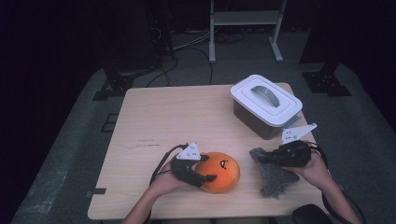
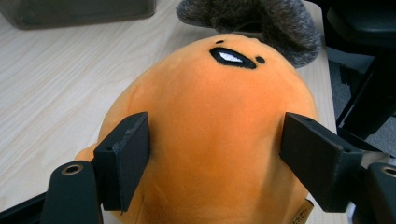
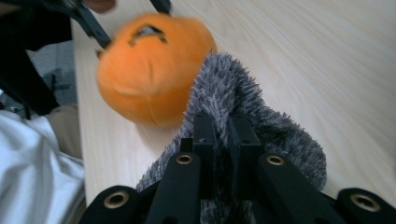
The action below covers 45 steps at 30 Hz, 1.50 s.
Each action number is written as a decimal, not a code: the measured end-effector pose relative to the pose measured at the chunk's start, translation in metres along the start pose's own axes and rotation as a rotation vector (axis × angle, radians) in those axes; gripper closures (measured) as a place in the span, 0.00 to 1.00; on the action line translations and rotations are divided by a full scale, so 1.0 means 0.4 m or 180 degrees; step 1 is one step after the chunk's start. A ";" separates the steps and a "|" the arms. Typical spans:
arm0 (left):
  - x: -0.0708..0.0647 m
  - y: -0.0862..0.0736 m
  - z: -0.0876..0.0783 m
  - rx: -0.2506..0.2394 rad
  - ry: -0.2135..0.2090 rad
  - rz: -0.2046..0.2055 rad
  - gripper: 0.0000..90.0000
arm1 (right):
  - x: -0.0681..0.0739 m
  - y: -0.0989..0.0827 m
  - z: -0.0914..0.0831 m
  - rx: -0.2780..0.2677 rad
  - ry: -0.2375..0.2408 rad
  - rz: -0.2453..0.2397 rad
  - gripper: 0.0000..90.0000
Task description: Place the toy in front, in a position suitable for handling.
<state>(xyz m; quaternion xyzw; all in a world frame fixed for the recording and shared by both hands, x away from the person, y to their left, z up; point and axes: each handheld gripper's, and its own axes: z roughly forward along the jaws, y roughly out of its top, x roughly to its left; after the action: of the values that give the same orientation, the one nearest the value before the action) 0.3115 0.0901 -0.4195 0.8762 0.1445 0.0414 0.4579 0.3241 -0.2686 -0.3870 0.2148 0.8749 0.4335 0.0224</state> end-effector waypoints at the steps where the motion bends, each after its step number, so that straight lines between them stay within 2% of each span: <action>1: 0.000 0.000 0.000 0.0000 0.0000 -0.0001 0.27 | 0.005 0.010 0.000 -0.0010 0.0019 -0.0037 0.92; 5: 0.000 0.001 0.000 0.0007 -0.0001 0.0005 0.27 | 0.013 0.037 0.002 -0.0034 0.0054 -0.0130 0.92; 10: -0.002 -0.001 0.000 0.0009 -0.0023 0.0004 0.27 | -0.003 0.028 0.000 -0.0024 0.0028 -0.0066 0.92; 15: -0.008 -0.001 0.004 -0.0016 -0.0025 0.0057 0.32 | -0.009 0.026 -0.004 -0.0059 0.0033 -0.0029 0.92; 21: -0.026 -0.003 0.011 -0.0072 -0.0019 0.0139 0.45 | -0.014 0.061 0.007 -0.0099 0.0080 -0.0095 0.92; 25: -0.043 -0.006 0.023 -0.0128 -0.0003 0.0134 0.53 | -0.020 0.102 0.026 -0.0115 0.0130 -0.0159 0.92; 29: -0.056 -0.005 0.028 -0.0161 0.0049 0.0197 0.59 | -0.023 0.151 0.051 -0.0091 0.0169 -0.0263 0.92; 31: -0.061 -0.006 0.028 -0.0181 0.0033 0.0163 0.61 | -0.024 0.179 0.066 -0.0061 0.0190 -0.0308 0.92; 34: -0.067 -0.004 0.026 -0.0167 0.0008 0.0189 0.62 | -0.029 0.225 0.092 0.0006 0.0184 -0.0426 0.92; 38: -0.076 -0.002 0.027 -0.0204 -0.0058 0.0163 0.62 | -0.038 0.288 0.132 0.0050 0.0217 -0.0548 0.92; 45: -0.087 0.000 0.031 -0.0223 0.0007 0.0242 0.60 | -0.041 0.399 0.229 0.0059 0.0368 -0.0728 0.92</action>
<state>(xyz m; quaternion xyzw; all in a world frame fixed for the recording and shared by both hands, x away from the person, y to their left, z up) 0.2809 0.0703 -0.4244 0.8645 0.1101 0.0647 0.4862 0.4164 -0.1214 -0.3237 0.0885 0.8975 0.4317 0.0192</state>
